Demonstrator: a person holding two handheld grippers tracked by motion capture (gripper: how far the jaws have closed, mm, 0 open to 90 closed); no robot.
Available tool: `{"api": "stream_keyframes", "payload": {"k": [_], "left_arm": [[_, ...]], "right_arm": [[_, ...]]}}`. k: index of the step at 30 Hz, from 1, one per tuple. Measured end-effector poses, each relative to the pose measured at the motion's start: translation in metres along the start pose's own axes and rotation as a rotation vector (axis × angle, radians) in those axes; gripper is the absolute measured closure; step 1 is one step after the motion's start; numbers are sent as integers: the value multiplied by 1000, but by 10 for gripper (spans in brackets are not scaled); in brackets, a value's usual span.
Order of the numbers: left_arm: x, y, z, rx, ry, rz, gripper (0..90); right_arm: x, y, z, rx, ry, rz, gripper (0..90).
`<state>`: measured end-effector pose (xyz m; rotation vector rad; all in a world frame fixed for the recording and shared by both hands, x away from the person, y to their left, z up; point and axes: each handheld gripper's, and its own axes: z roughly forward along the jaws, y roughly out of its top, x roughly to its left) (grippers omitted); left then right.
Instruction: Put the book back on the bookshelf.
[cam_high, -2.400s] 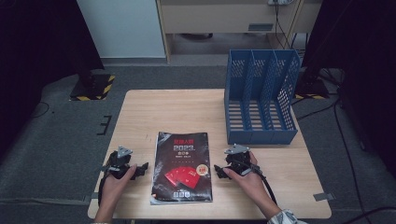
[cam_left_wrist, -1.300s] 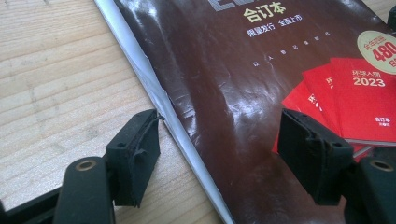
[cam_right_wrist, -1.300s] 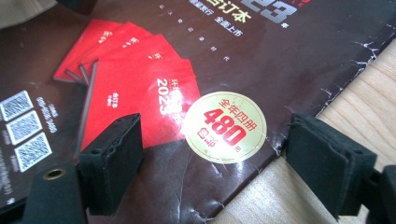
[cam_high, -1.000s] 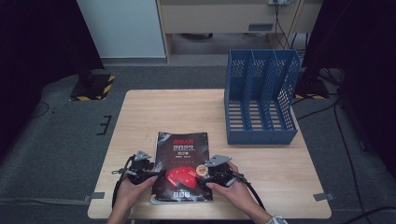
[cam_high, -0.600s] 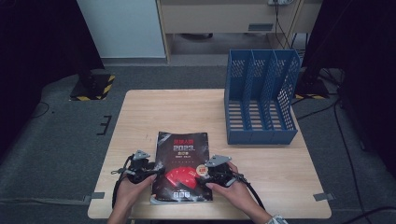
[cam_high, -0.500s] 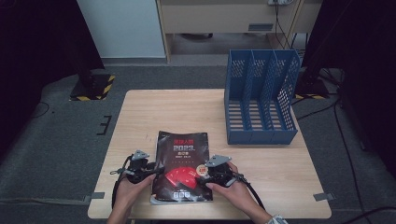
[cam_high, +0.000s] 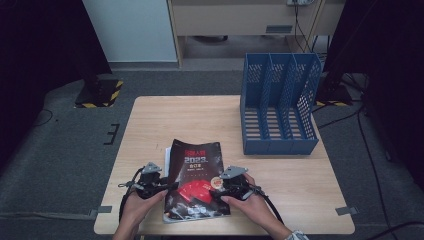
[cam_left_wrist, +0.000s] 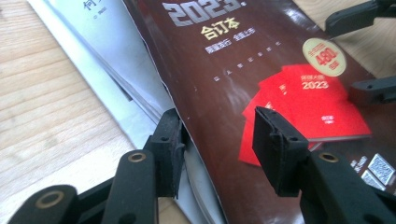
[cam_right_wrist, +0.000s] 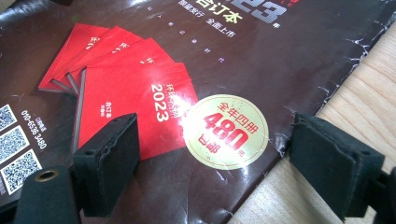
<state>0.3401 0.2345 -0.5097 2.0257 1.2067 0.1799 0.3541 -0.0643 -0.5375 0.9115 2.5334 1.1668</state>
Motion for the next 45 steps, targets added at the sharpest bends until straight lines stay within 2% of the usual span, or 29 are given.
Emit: {"api": "stream_keyframes", "payload": {"k": [2, 6, 8, 12, 14, 16, 19, 21, 25, 27, 30, 32, 36, 38, 45], "left_arm": [[1, 1, 4, -1, 22, 4, 525], [8, 6, 10, -30, 24, -17, 554], [10, 10, 14, -36, 26, -15, 555], [11, 14, 18, -47, 19, -7, 554], [8, 13, 15, -57, 3, 5, 571], [5, 13, 13, -48, 7, 22, 594], [1, 8, 12, -4, 24, 47, 599], [1, 4, 10, 8, 29, 36, 599], [5, 4, 14, 1, 7, -9, 606], [4, 7, 19, -1, -1, -3, 598], [0, 8, 21, -13, -64, 2, 613], [-5, 10, 25, 6, -48, 30, 613], [-9, 12, 30, 4, -36, 32, 608], [-11, 12, 31, 5, -27, 32, 643], [-10, 12, 28, -9, -54, 4, 816]], "right_arm": [[0, 0, 0, 0, -4, 2, 166], [2, -1, 0, -2, -14, 11, 163], [2, -1, -1, -1, -15, 12, 163], [3, -1, -1, 0, -15, 12, 164], [4, -1, -1, -3, -19, 12, 164], [3, -2, -1, -2, -17, 11, 164], [3, -2, -1, -2, -18, 10, 164], [4, -2, -2, 1, -16, 10, 166], [6, -2, -2, 1, -24, 14, 165], [6, -2, -2, 0, -29, 15, 164], [6, -2, -2, -1, -25, 18, 163], [5, -2, -1, 0, -23, 15, 160], [5, -2, -1, 0, -22, 15, 160], [5, -1, -1, 0, -21, 15, 158], [4, -1, 0, 2, -8, 18, 123]]}}
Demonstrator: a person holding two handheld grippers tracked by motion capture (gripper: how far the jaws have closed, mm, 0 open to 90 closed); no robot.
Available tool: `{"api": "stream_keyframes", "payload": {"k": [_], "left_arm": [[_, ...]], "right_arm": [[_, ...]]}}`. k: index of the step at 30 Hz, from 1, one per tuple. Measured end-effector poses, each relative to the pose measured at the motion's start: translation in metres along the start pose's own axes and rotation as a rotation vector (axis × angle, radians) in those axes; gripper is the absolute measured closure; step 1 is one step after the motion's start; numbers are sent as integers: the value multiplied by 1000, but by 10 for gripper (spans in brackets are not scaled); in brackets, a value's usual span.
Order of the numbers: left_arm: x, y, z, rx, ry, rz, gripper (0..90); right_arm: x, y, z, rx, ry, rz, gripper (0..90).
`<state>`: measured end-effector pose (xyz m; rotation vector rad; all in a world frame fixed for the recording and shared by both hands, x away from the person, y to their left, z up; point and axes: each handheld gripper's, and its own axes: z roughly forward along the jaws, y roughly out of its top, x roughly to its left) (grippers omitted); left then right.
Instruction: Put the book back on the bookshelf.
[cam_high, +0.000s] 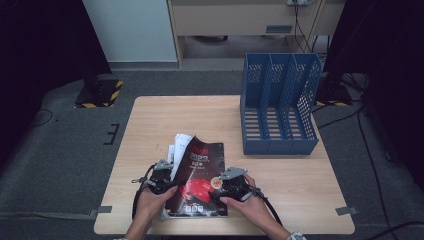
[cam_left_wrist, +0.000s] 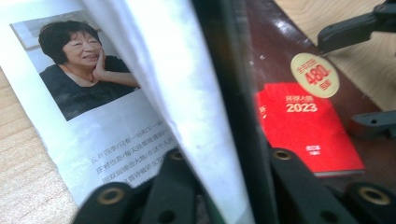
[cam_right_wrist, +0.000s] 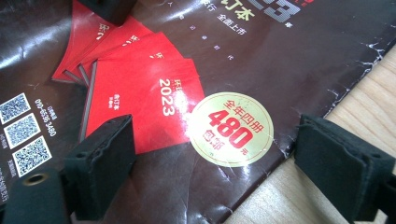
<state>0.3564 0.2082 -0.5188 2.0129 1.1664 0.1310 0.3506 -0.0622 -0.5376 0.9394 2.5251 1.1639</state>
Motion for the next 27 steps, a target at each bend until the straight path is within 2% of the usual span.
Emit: {"api": "stream_keyframes", "payload": {"k": [5, 9, 12, 13, 16, 23, 27], "left_arm": [[1, 0, -2, -5, -17, -6, 861], [3, -1, -2, -8, -34, -32, 868], [4, -1, -5, -20, -64, -50, 879], [4, 0, -6, -32, -80, -66, 883], [5, 0, -11, -63, -121, -77, 890], [2, 3, -25, -144, -192, -73, 892], [2, 3, -29, -167, -216, -67, 891]], "right_arm": [[-5, 1, -1, -7, 19, 26, 123], [-7, 1, -1, -5, 26, 33, 115], [-8, 1, -1, -2, 28, 34, 108], [-9, 1, -1, 1, 30, 35, 106], [-11, 1, -2, -1, 26, 39, 102], [-15, 2, -4, -3, 48, 58, 93], [-16, 2, -3, -2, 63, 74, 90]]}}
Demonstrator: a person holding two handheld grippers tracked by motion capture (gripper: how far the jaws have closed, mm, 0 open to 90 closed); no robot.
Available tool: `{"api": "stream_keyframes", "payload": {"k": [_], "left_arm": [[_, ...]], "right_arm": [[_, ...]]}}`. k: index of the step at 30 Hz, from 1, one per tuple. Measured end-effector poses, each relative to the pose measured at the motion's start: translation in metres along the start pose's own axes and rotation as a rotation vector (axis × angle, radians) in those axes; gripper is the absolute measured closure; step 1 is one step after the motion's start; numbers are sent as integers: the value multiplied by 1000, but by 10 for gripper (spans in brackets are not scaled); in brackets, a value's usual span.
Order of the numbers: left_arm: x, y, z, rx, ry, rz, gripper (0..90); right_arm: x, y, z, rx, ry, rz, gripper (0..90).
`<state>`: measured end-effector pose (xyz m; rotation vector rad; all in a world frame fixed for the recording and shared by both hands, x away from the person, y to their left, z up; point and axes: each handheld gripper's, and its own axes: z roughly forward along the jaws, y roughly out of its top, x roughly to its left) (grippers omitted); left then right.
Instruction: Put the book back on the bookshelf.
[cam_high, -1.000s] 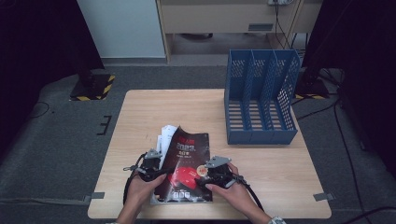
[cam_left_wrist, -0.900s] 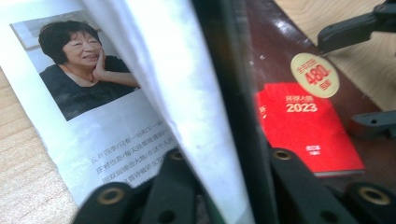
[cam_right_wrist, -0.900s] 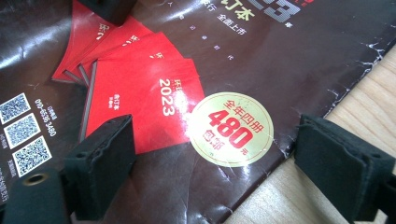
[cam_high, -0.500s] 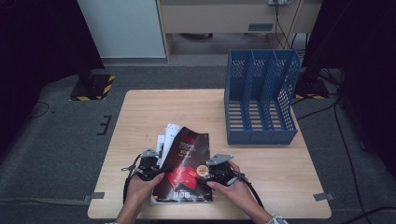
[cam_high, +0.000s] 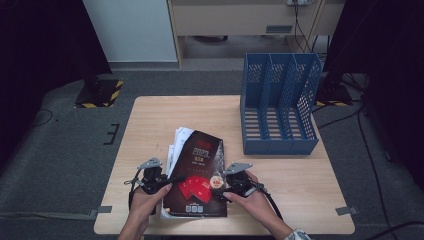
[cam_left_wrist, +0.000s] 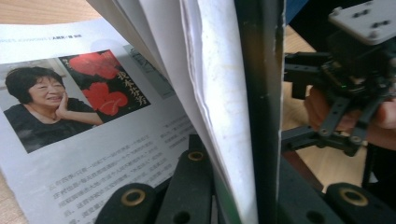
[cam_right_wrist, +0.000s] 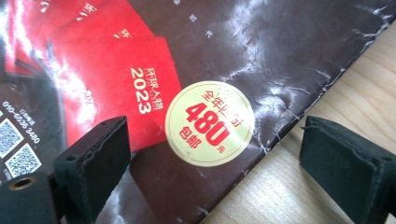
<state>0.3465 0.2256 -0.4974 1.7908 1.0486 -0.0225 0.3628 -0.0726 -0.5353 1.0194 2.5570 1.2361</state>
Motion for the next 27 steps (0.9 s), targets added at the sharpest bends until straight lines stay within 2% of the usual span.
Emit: {"api": "stream_keyframes", "payload": {"k": [6, 8, 11, 12, 13, 15, 17, 19, 20, 22, 24, 27], "left_arm": [[1, -1, -2, -9, -18, -3, 892], [1, -1, -1, -4, -1, -6, 891], [1, -2, 1, 8, 29, 12, 854], [0, -2, 2, 20, 70, 28, 830], [0, -3, 3, 22, 91, 28, 728], [0, -3, 6, 37, 167, 35, 547], [2, -4, 6, 67, 239, 67, 466], [5, -5, 3, 59, 291, 68, 398], [9, -5, -1, 45, 325, 57, 394], [12, -7, -5, 50, 368, 62, 400], [16, -9, -8, 71, 394, 75, 424], [19, -11, -9, 93, 425, 63, 440]], "right_arm": [[-3, 3, 4, -14, 19, 26, 101], [-2, 4, 5, -10, 22, 27, 98], [-2, 4, 6, -10, 21, 22, 102], [-2, 4, 5, -8, 23, 20, 104], [-2, 4, 5, -10, 21, 16, 106], [-1, 4, 6, -15, 18, 15, 108], [-1, 3, 6, -19, 15, 11, 110], [-1, 3, 6, -20, 15, 8, 110], [-1, 3, 6, -22, 15, 12, 110], [-2, 3, 5, -23, 22, 13, 110], [-2, 3, 6, -28, 23, 19, 110], [-3, 3, 6, -31, 29, 30, 106]]}}
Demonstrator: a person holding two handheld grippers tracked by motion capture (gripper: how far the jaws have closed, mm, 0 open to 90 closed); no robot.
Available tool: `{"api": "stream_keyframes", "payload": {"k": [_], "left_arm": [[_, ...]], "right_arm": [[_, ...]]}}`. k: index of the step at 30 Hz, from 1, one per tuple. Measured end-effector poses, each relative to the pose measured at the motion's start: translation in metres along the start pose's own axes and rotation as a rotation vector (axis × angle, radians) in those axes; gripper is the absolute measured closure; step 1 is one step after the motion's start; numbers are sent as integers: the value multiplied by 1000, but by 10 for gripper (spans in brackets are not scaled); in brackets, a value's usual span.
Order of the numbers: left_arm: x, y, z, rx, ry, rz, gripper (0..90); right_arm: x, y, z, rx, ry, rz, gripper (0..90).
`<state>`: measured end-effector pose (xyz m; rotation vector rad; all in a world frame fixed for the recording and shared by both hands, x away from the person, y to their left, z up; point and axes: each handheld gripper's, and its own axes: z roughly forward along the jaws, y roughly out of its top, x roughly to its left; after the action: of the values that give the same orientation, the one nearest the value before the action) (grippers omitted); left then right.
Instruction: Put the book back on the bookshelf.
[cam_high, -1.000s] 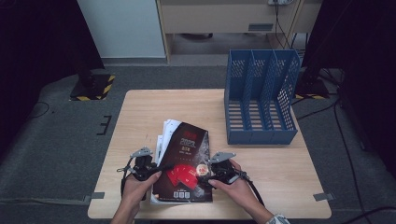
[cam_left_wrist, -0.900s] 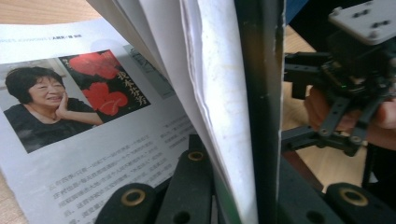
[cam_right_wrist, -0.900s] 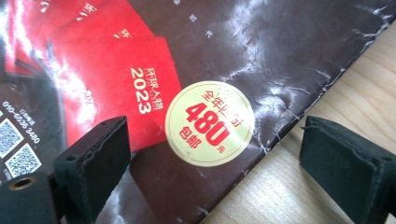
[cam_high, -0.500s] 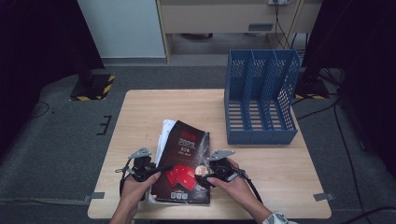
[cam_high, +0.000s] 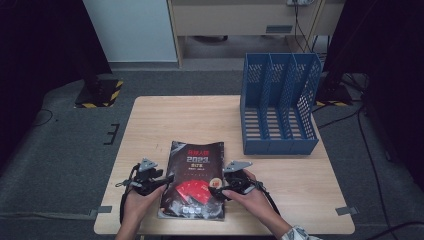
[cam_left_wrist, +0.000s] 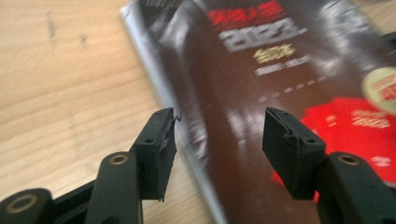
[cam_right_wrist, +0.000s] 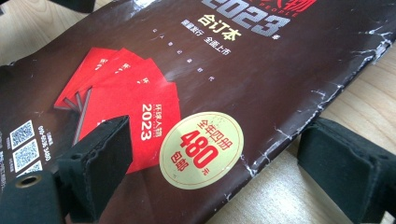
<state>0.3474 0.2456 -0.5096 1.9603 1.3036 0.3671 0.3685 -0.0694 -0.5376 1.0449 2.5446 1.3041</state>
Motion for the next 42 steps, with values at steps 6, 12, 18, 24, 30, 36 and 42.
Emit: {"api": "stream_keyframes", "payload": {"k": [6, 12, 18, 24, 30, 36, 42], "left_arm": [[1, -4, 6, 56, 22, 18, 468], [1, -5, 9, 82, -14, 7, 506], [1, -6, 9, 76, -37, -14, 529], [0, -6, 10, 74, -59, -19, 535], [-6, -5, 13, 76, -67, -5, 526], [-10, -3, 16, 74, -67, 17, 527], [-12, -2, 18, 71, -74, 26, 531]], "right_arm": [[-1, 2, 1, 6, 5, 6, 106], [-3, 4, 1, 2, 33, 30, 134], [-7, 7, 2, 3, 58, 57, 214], [-8, 15, 11, 4, 86, 73, 259], [-10, 24, 17, 14, 90, 72, 283], [-12, 29, 20, 45, 97, 76, 296], [-13, 34, 20, 47, 108, 87, 327]]}}
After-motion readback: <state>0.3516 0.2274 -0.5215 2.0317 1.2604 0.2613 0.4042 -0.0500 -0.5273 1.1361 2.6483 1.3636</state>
